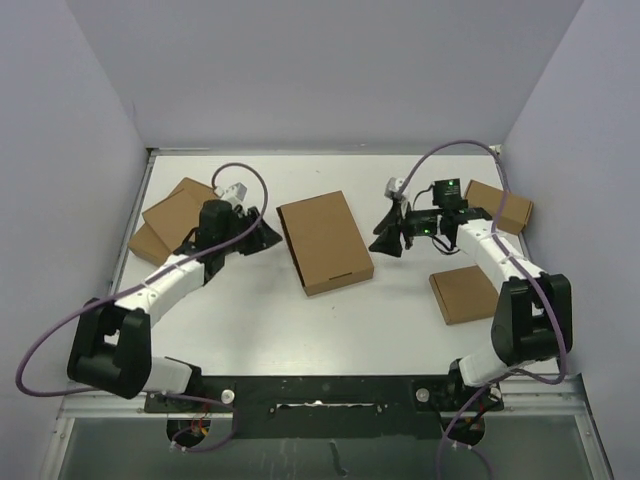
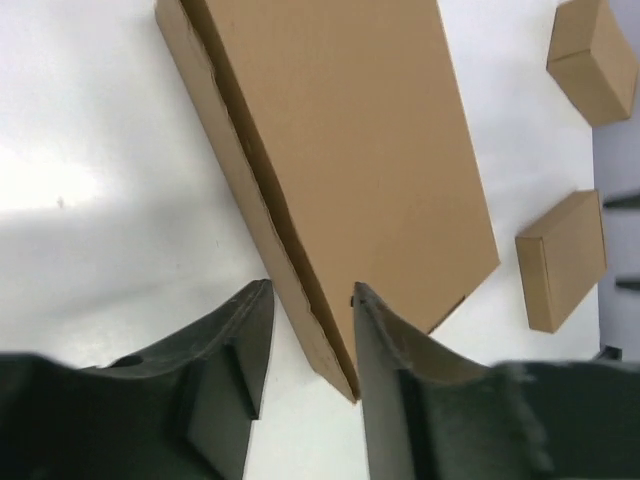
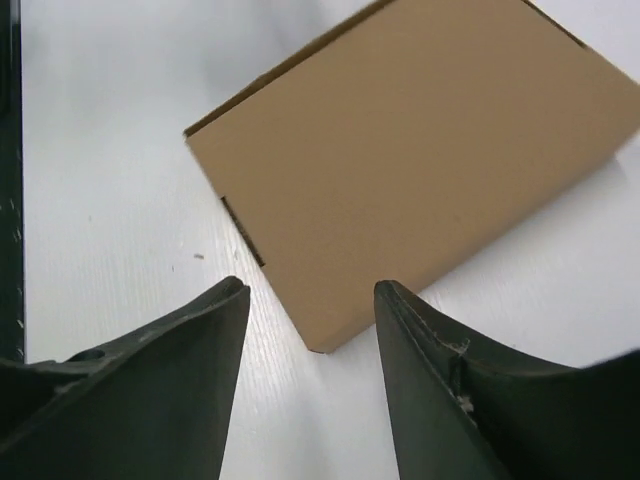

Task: Fold the paper box

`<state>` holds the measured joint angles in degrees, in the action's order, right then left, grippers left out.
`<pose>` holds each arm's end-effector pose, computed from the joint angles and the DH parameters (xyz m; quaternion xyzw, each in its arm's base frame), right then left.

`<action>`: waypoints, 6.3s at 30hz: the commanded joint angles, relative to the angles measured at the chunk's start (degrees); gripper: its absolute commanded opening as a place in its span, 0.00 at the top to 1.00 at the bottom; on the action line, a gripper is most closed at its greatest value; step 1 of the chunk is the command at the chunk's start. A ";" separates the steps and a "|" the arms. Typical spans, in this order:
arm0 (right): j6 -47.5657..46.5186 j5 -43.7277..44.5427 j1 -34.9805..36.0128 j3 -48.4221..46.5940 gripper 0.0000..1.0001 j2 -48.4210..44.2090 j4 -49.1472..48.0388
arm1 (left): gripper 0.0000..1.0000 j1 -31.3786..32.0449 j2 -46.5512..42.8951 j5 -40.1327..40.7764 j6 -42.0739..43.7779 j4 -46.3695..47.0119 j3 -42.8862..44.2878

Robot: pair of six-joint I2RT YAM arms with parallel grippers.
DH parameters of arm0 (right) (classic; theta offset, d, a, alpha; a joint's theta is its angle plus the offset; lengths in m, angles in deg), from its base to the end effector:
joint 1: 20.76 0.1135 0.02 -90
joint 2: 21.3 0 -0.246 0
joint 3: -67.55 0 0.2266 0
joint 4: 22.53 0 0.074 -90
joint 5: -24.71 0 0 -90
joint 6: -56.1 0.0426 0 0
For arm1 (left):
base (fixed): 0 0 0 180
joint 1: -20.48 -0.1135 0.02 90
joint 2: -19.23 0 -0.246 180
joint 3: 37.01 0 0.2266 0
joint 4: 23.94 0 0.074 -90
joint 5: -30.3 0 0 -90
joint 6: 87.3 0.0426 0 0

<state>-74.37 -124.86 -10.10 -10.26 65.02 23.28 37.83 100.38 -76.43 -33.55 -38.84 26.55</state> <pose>0.2724 0.0886 0.2478 -0.4938 0.6796 0.3886 0.3786 0.2779 -0.0997 0.2264 -0.0734 0.8671 -0.3284 0.3673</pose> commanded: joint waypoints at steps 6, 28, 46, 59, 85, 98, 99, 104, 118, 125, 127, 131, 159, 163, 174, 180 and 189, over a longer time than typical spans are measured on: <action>46.55 -1.68 -5.43 -5.51 0.59 19.06 -16.22 | 0.97 2.69 0.35 -0.59 -6.00 11.32 -11.25; 40.18 1.27 -0.60 -15.30 0.59 30.93 -4.58 | 1.00 14.01 23.69 7.35 6.84 -8.82 19.60; 48.72 -2.92 -2.98 -28.31 0.38 39.82 -6.11 | 0.53 4.49 5.21 4.04 3.55 -2.84 2.57; 58.04 -8.78 -7.87 -19.95 0.76 44.50 -12.81 | 0.02 2.81 3.74 -3.21 -13.02 28.55 -14.18; 39.23 6.02 -5.26 -24.35 0.81 41.30 3.31 | 0.51 8.31 19.81 -7.33 -12.31 28.66 4.92; 33.11 15.16 -1.32 -26.47 0.75 37.69 7.33 | 0.50 8.87 4.11 -1.24 -3.63 19.04 -2.10; 32.14 16.18 -2.89 -26.53 0.74 37.66 7.70 | 0.49 8.73 3.00 -0.63 -3.05 18.15 -2.57; 27.12 21.60 -9.46 -26.45 0.73 34.08 7.90 | 0.46 7.47 -0.17 0.41 -1.26 15.64 -4.54; 16.52 14.67 -9.29 -21.96 0.73 11.34 5.66 | 0.47 11.68 15.81 -6.13 0.15 12.76 14.32; 13.28 30.23 -9.90 -19.29 0.73 9.84 4.50 | 0.47 14.38 25.58 -7.57 0.73 9.85 24.03; 12.85 32.95 -10.14 -18.14 0.73 10.63 4.03 | 0.47 14.23 24.65 -6.84 1.05 9.85 23.46; 13.06 36.31 -10.07 -16.87 0.73 13.81 2.96 | 0.44 12.60 20.13 -4.39 2.34 10.11 18.56; 19.18 18.37 -1.41 -38.34 0.98 38.80 9.88 | 0.31 12.03 38.42 -7.73 -9.37 12.06 28.00; 19.53 30.79 -3.46 -37.54 0.93 36.05 9.50 | 0.25 10.96 33.11 -4.07 -6.90 10.10 24.17; 17.22 37.19 -4.41 -13.90 0.91 20.30 6.88 | 0.17 14.27 16.46 1.41 -9.16 11.15 6.57; 18.25 36.74 -1.37 -10.80 0.92 20.26 7.45 | 0.17 17.34 20.88 1.72 -12.92 13.87 6.63; 20.01 22.34 1.53 -8.90 0.91 16.91 6.73 | 0.24 20.84 24.16 0.77 -14.36 15.77 8.58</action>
<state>-56.12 -92.03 -10.19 -19.13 85.92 31.23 56.45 123.48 -74.07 -46.38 -28.31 32.69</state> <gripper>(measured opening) 0.082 0.764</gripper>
